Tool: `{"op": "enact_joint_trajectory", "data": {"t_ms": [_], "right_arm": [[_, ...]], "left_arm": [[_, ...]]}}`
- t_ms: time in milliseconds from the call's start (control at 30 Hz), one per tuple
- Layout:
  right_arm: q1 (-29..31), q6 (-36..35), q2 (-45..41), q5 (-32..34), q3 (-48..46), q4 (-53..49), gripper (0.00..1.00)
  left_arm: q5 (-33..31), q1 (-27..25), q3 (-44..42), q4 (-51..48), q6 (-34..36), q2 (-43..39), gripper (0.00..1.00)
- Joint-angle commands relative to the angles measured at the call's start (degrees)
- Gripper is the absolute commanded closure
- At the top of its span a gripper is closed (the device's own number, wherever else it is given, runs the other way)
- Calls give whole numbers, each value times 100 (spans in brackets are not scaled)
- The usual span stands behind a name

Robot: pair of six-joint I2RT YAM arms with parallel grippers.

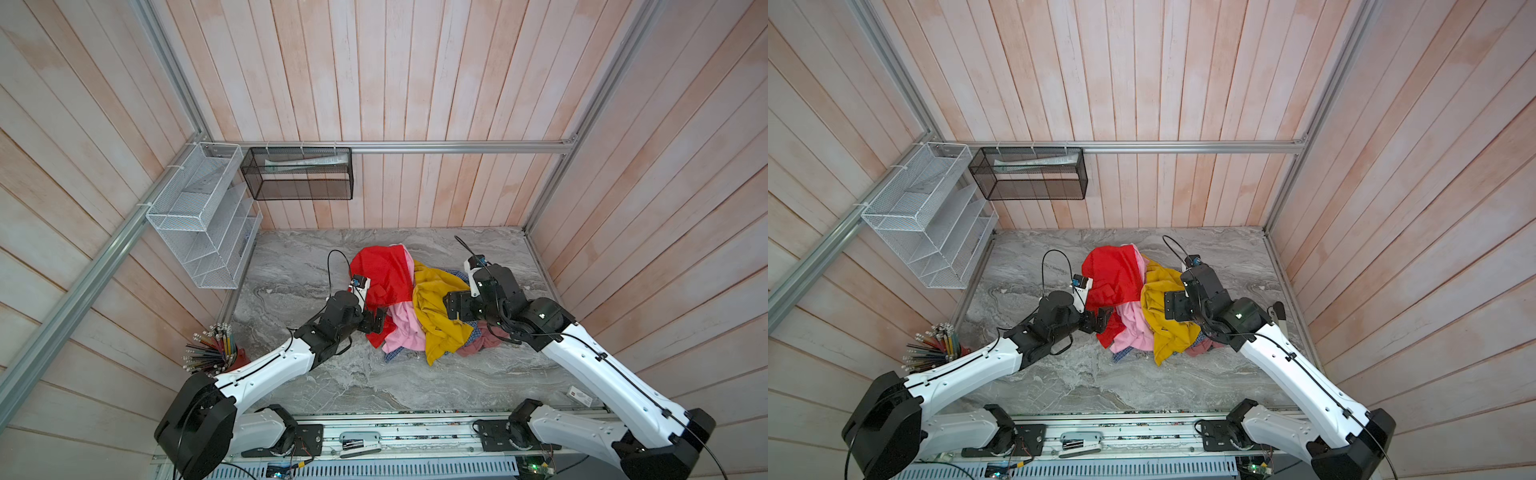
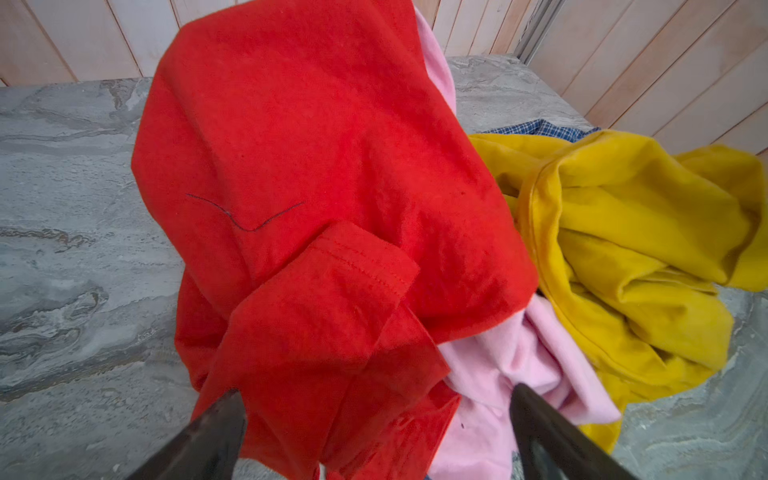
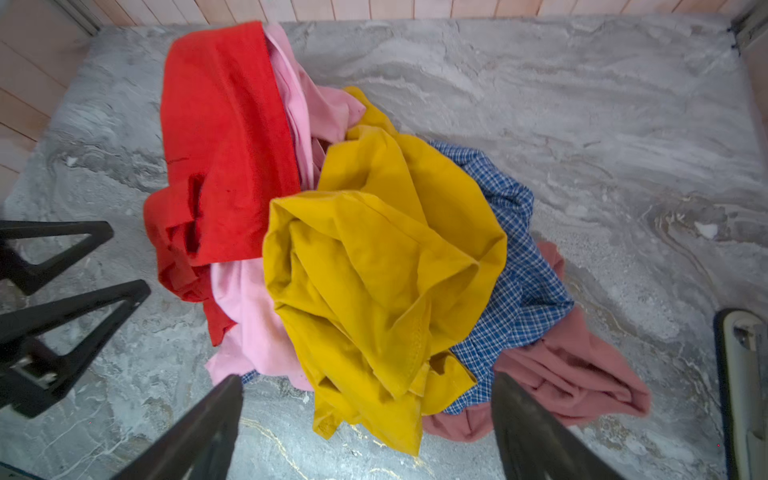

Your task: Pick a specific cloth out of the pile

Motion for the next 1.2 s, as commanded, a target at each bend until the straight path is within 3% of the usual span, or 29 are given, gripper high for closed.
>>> {"op": "enact_joint_trajectory", "data": {"t_ms": [0,200,400,600,833,933,1167], "right_arm": [[426,-602,311,454,129,-209,2],[1110,-1919,1203,894,197,-596,2],[1189,-2750,1692,872,120,-614,2],[1172,-3156,2281,1487,-88,-701,2],[897,-3323,2606,1818,-276,-319,10],[765,-3456,2776,1989,-322,-155,18],[487,-3533,2943,1740,-351,454,63]], "left_arm": [[-151,-28,-82,-74,-14,-121,0],[-326,-30,-249,-115,-83,-370,0],[-424,-28,-393,-202,-184,-565,0],[-460,-28,-455,-235,-247,-629,0],[-442,-28,-494,-200,-295,-636,0],[-451,-29,-511,-193,-292,-646,0],[-478,-28,-539,-225,-309,-693,0]]}}
